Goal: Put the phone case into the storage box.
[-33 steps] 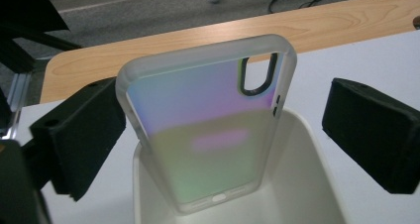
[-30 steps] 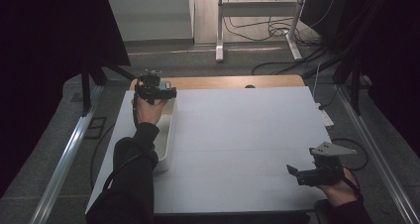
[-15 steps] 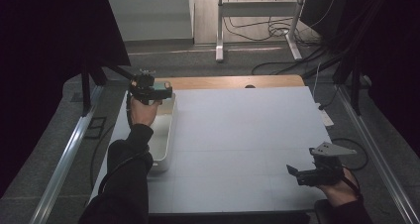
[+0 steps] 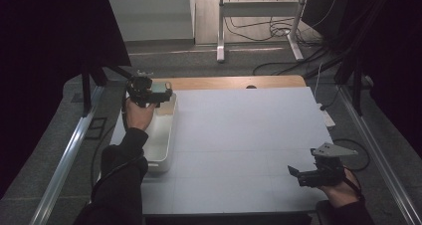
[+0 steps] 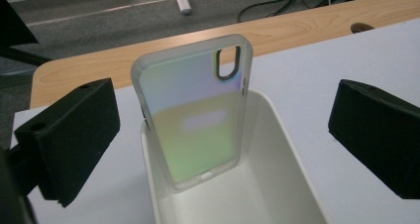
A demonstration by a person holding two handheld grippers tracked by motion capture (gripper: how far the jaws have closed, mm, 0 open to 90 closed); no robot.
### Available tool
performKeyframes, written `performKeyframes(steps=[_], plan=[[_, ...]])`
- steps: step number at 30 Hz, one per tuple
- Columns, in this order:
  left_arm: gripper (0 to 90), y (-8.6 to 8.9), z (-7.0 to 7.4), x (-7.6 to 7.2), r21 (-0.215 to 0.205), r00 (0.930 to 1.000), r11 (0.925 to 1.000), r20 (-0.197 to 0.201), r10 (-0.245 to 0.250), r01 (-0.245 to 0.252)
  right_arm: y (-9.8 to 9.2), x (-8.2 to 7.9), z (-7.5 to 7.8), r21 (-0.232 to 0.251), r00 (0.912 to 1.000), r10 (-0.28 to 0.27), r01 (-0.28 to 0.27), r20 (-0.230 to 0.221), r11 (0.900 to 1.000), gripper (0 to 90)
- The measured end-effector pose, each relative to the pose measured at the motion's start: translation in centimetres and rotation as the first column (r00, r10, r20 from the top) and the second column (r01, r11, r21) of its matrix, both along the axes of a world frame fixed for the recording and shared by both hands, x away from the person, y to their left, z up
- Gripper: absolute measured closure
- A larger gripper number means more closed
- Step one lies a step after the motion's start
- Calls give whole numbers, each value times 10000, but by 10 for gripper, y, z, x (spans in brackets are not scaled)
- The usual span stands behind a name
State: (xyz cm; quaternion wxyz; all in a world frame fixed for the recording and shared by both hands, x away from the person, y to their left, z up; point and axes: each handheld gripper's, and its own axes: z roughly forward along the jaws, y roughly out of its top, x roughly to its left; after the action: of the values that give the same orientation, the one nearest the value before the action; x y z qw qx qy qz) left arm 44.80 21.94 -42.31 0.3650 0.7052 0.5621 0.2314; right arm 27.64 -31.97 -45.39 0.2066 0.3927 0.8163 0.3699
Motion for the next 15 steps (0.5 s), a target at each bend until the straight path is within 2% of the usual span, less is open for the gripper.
performKeyframes(steps=[7,15], plan=[[4,2,0,-5,-131,9997,9996,59,-237,238,0,0,0,20,10000,-29,29,-58,10000,0],[1,2,0,-11,-100,9985,9987,230,-491,493,0,1,0,39,9999,-55,55,-113,10000,0]])
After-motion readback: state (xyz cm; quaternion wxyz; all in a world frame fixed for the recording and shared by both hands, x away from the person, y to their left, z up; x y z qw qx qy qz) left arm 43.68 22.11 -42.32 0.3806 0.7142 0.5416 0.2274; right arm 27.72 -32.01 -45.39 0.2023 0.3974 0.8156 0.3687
